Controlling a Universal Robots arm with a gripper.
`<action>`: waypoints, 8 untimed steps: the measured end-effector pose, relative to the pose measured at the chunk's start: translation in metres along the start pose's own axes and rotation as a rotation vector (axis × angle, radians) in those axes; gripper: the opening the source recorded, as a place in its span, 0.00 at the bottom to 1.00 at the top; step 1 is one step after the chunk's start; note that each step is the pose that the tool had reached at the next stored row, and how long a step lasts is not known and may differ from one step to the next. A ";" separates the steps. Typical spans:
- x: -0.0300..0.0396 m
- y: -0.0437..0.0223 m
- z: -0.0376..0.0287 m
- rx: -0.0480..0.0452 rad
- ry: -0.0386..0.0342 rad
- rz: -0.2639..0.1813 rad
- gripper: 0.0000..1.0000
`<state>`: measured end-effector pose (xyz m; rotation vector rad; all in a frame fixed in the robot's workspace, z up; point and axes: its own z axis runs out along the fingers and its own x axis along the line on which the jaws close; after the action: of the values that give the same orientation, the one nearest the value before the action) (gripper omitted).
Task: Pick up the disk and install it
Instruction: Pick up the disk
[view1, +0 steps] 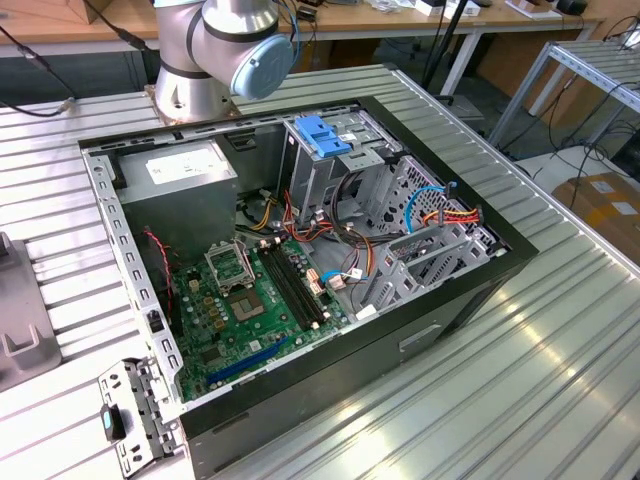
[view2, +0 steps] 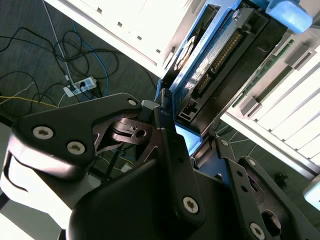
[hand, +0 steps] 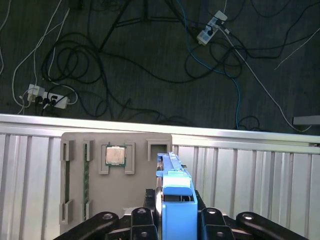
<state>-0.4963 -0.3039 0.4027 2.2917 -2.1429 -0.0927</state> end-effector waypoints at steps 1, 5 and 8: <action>0.0000 0.0000 -0.0003 0.0000 0.0000 0.000 0.37; -0.0001 0.0001 -0.0025 0.0000 -0.0001 0.000 0.37; -0.0002 0.0002 -0.0041 0.0000 -0.0003 0.000 0.37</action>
<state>-0.4964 -0.3039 0.4068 2.2918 -2.1432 -0.0930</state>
